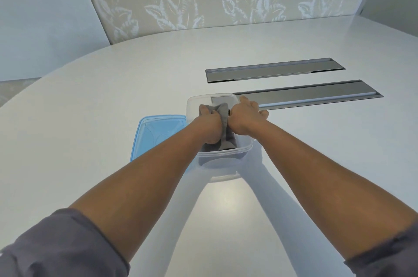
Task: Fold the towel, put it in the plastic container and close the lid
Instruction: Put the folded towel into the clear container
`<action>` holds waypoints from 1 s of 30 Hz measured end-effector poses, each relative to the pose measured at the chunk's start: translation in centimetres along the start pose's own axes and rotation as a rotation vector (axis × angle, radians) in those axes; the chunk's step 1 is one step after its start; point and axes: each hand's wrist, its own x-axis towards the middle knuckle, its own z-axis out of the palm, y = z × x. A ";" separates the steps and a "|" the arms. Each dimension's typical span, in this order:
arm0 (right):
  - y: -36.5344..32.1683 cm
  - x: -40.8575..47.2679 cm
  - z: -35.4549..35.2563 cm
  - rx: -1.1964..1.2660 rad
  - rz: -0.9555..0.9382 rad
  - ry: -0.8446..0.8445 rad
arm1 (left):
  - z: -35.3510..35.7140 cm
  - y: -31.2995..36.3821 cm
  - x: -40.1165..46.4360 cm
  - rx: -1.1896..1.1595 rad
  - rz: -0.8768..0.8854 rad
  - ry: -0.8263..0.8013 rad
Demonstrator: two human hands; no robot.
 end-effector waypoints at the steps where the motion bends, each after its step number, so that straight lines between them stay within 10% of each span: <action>1: 0.0 0.0 0.2 0.002 -0.002 0.022 | 0.0 0.1 -0.1 0.037 -0.006 -0.003; 16: 0.9 -2.5 0.1 0.793 -0.043 0.050 | 2.7 0.0 -0.8 -0.022 0.182 -0.035; 30: 1.4 -2.8 1.0 0.742 -0.040 0.022 | 2.5 0.0 -1.4 -0.108 0.195 -0.054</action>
